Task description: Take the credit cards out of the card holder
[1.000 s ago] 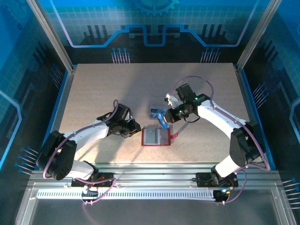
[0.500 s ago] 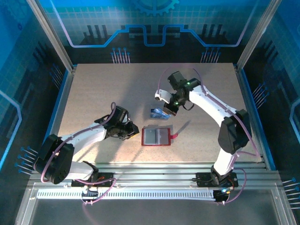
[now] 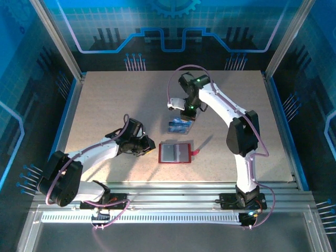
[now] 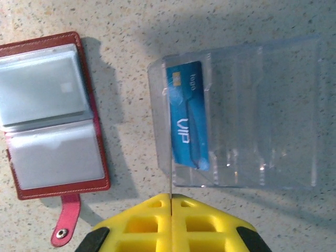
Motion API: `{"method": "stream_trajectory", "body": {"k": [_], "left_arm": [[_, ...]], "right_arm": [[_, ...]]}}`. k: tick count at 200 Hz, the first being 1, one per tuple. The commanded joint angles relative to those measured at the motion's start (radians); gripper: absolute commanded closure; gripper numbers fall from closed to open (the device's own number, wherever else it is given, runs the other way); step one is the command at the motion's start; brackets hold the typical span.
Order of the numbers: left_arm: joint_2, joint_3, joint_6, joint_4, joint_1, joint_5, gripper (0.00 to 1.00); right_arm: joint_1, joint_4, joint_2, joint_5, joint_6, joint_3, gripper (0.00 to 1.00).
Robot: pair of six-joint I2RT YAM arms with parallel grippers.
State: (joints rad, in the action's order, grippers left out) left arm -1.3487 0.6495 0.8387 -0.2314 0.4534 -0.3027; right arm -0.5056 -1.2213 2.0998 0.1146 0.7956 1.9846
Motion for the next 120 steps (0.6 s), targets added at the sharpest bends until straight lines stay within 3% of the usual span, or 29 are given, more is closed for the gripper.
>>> {"method": "stream_trajectory", "body": {"k": [1,57,120], "left_arm": [[0.006,-0.01,0.013,0.009,-0.01,-0.003,0.8],[0.01,0.001,0.007,-0.009,-0.023,-0.006,0.8],[0.006,0.01,-0.003,-0.022,-0.035,-0.012,0.8]], "right_arm": [[-0.017,-0.097,0.054,0.005,0.046,0.093,1.0],[-0.029,-0.163,0.16,0.015,0.058,0.232,1.0],[-0.037,-0.165,0.219,0.023,0.072,0.252,1.0]]}}
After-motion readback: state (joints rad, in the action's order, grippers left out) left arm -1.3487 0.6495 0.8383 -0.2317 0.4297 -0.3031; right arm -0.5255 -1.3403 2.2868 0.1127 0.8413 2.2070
